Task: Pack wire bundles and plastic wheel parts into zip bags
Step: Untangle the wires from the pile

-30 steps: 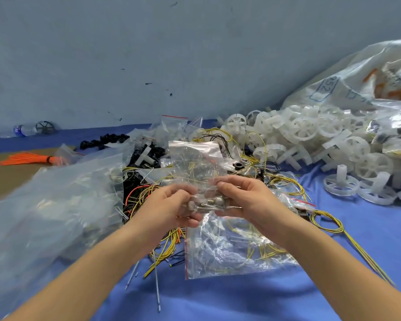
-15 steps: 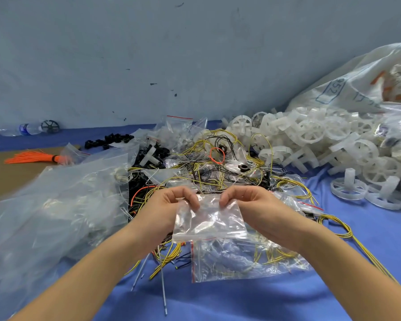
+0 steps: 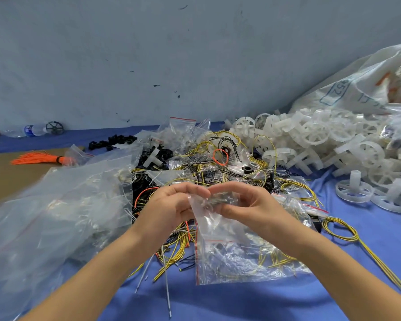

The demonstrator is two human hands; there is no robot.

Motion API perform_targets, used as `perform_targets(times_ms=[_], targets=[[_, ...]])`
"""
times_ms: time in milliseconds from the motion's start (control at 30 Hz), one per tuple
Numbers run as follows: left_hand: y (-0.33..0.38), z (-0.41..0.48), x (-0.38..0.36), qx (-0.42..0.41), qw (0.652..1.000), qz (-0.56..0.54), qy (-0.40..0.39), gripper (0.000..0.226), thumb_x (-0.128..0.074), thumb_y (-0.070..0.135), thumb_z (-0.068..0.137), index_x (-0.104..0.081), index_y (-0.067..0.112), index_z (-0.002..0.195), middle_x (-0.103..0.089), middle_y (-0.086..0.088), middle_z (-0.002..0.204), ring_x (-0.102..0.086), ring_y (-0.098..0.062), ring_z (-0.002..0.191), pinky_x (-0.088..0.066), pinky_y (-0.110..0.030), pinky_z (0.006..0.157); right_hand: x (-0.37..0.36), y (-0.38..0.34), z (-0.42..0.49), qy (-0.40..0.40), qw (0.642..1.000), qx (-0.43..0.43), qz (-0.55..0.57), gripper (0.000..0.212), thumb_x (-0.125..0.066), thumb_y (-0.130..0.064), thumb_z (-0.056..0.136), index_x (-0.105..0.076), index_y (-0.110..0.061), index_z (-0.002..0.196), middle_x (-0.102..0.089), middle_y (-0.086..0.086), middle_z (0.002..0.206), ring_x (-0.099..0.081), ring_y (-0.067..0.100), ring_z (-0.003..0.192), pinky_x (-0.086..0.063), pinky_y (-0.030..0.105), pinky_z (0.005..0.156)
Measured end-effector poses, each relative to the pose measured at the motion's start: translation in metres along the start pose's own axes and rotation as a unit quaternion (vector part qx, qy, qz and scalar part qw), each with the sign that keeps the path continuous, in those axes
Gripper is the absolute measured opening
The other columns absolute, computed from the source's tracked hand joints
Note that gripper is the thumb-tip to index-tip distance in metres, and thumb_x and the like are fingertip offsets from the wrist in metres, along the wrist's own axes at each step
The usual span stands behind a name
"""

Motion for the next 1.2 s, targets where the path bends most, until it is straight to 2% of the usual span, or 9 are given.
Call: perform_targets(times_ms=[100, 200, 267, 333, 433, 633, 833, 1067, 1200], targets=[[-0.01, 0.002, 0.0, 0.055, 0.996, -0.072, -0.01, 0.031, -0.053, 0.03, 0.089, -0.068, 0.011, 0.11, -0.068, -0.026, 0.11, -0.067, -0.041, 0.101, -0.059, -0.041, 0.081, 0.008, -0.002, -0.002, 0.038, 0.999, 0.003, 0.017, 0.028, -0.069, -0.005, 0.089, -0.074, -0.026, 0.107, -0.075, 0.004, 0.097, -0.067, 0.013, 0.085, -0.053, 0.026, 0.08], [-0.014, -0.001, -0.005, 0.092, 0.995, -0.025, -0.013, 0.048, -0.067, 0.054, 0.078, -0.066, 0.029, 0.119, -0.069, -0.021, 0.113, -0.066, -0.043, 0.103, -0.06, -0.046, 0.075, 0.011, -0.002, -0.003, 0.063, 0.998, 0.006, -0.007, 0.027, -0.068, -0.01, 0.09, -0.074, -0.031, 0.106, -0.075, 0.005, 0.099, -0.068, 0.03, 0.09, -0.054, 0.045, 0.083], [-0.012, -0.002, -0.005, 0.078, 0.996, 0.03, 0.014, 0.049, -0.076, 0.051, 0.074, -0.065, 0.037, 0.12, -0.066, -0.02, 0.113, -0.067, -0.043, 0.098, -0.06, -0.044, 0.071, 0.011, -0.003, -0.003, 0.068, 0.997, 0.015, -0.028, 0.027, -0.068, -0.01, 0.091, -0.073, -0.032, 0.106, -0.075, 0.002, 0.1, -0.068, 0.029, 0.092, -0.055, 0.043, 0.08], [-0.01, -0.003, -0.002, 0.062, 0.995, 0.061, 0.04, 0.046, -0.077, 0.044, 0.076, -0.063, 0.044, 0.12, -0.066, -0.015, 0.104, -0.07, -0.036, 0.086, -0.059, -0.037, 0.066, 0.01, -0.005, -0.003, 0.067, 0.997, 0.028, -0.04, 0.027, -0.067, -0.008, 0.092, -0.073, -0.03, 0.105, -0.074, -0.008, 0.1, -0.069, 0.01, 0.087, -0.052, 0.02, 0.076], [-0.009, -0.004, -0.003, 0.041, 0.995, 0.091, 0.028, 0.049, -0.067, 0.023, 0.09, -0.05, 0.046, 0.13, -0.075, -0.002, 0.088, -0.073, -0.021, 0.071, -0.056, -0.025, 0.06, 0.008, -0.006, -0.002, 0.067, 0.996, 0.031, -0.045, 0.027, -0.067, -0.007, 0.091, -0.074, -0.029, 0.105, -0.074, -0.012, 0.1, -0.068, 0.001, 0.087, -0.046, 0.009, 0.074], [0.006, -0.005, -0.002, -0.074, 0.984, 0.159, 0.022, 0.044, -0.054, 0.004, 0.096, -0.056, 0.031, 0.13, -0.074, -0.009, 0.085, -0.071, -0.017, 0.078, -0.054, -0.021, 0.071, 0.014, 0.002, 0.0, 0.071, 0.991, -0.022, 0.108, 0.033, -0.077, -0.015, 0.08, -0.075, -0.026, 0.111, -0.075, 0.008, 0.105, -0.07, 0.014, 0.096, -0.052, 0.019, 0.087], [0.002, -0.005, 0.0, -0.075, 0.974, 0.212, 0.003, 0.041, -0.069, 0.028, 0.083, -0.063, 0.042, 0.121, -0.07, -0.008, 0.095, -0.069, -0.021, 0.088, -0.061, -0.039, 0.074, 0.004, 0.008, 0.001, -0.008, 0.944, -0.086, 0.32, 0.042, -0.067, 0.004, 0.083, -0.067, -0.006, 0.123, -0.066, 0.027, 0.11, -0.067, 0.025, 0.1, -0.053, 0.025, 0.091], [0.011, -0.005, 0.009, -0.153, 0.931, 0.314, 0.102, 0.011, -0.067, 0.036, 0.088, -0.07, 0.033, 0.097, -0.072, 0.012, 0.093, -0.07, -0.004, 0.082, -0.057, -0.026, 0.07, 0.001, 0.011, -0.002, -0.034, 0.98, -0.095, 0.174, 0.049, -0.077, -0.009, 0.08, -0.067, -0.029, 0.124, -0.071, 0.016, 0.113, -0.067, 0.02, 0.106, -0.05, 0.019, 0.091], [0.014, -0.006, 0.007, -0.149, 0.94, 0.282, 0.12, 0.006, -0.067, 0.031, 0.088, -0.068, 0.026, 0.091, -0.074, 0.01, 0.083, -0.07, -0.005, 0.072, -0.052, -0.016, 0.06, -0.001, 0.013, 0.002, 0.022, 0.998, -0.057, 0.019, 0.049, -0.076, -0.015, 0.085, -0.064, -0.048, 0.119, -0.071, 0.018, 0.102, -0.063, 0.024, 0.084, -0.049, 0.029, 0.081]])
Point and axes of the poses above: each hand's wrist, its own z-axis towards the middle knuckle, its own x-axis out of the back of the hand, y = z × x, the point moved 7 cm from there along z, towards the middle knuckle
